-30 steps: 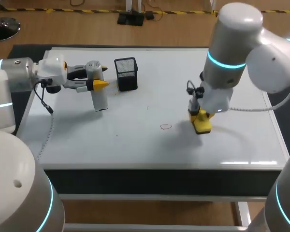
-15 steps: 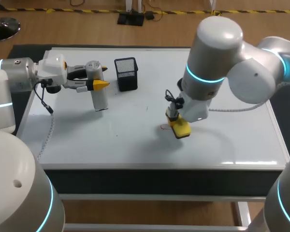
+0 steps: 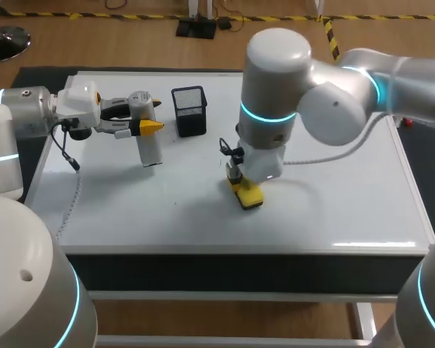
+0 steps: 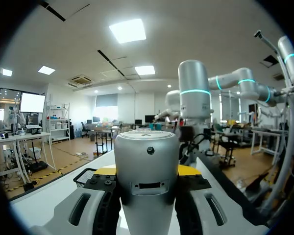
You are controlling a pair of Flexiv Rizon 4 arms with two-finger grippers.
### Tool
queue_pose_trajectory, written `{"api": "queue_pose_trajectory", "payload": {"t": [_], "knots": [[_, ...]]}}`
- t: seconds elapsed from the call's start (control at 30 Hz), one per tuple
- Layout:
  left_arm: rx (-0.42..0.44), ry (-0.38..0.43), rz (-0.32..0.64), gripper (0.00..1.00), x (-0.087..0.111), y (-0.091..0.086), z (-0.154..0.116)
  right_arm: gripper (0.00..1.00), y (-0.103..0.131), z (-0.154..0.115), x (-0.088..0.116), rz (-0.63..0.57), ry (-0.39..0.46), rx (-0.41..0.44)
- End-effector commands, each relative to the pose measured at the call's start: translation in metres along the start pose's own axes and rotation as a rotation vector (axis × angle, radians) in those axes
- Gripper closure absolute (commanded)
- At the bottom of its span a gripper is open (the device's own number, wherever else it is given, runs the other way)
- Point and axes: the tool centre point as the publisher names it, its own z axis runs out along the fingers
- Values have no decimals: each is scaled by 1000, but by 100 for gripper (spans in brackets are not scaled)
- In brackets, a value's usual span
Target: Pick up the inspection probe, press it on each red-marked spot on the whiteboard one by one, put down the probe, pick up the eraser, and wipe off all the red marks.
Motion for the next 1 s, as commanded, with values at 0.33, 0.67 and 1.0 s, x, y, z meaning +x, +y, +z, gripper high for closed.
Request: {"api": "queue_pose_trajectory", "payload": {"t": [0.33, 0.67, 1.0], "knots": [[0, 4, -1, 100, -1, -1, 0, 100, -1, 12, -1, 17, 16, -21], [0, 4, -1, 100, -1, -1, 0, 100, 2, 16, 23, 62, 35, -21], [0, 4, -1, 100, -1, -1, 0, 100, 5, 19, 52, 119, 47, -29]]}}
